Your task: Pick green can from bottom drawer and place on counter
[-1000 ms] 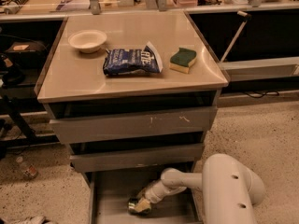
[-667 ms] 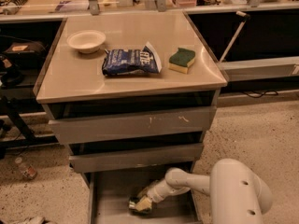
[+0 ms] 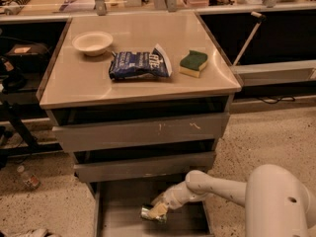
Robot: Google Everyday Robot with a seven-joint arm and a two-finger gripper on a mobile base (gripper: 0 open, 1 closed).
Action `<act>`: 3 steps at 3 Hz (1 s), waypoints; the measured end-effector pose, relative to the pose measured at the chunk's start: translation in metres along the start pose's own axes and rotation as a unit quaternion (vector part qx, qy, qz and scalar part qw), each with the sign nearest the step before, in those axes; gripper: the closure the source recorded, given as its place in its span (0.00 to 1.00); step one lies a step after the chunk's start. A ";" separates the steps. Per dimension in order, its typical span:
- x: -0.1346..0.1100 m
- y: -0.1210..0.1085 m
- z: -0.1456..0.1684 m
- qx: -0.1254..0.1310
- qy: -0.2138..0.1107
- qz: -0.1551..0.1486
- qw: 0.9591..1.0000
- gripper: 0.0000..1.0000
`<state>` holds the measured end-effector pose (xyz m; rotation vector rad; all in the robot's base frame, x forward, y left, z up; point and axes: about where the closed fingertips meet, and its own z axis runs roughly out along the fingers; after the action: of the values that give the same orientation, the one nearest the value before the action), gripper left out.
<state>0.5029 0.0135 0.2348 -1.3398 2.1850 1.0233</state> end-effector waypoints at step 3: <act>-0.064 0.062 -0.101 0.034 0.024 0.028 0.999 1.00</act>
Offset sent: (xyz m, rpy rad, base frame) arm -0.0367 -0.0326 0.2008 -0.1160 0.0279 -0.1179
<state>0.4837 -0.0056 0.3665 -1.2917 2.2832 0.9377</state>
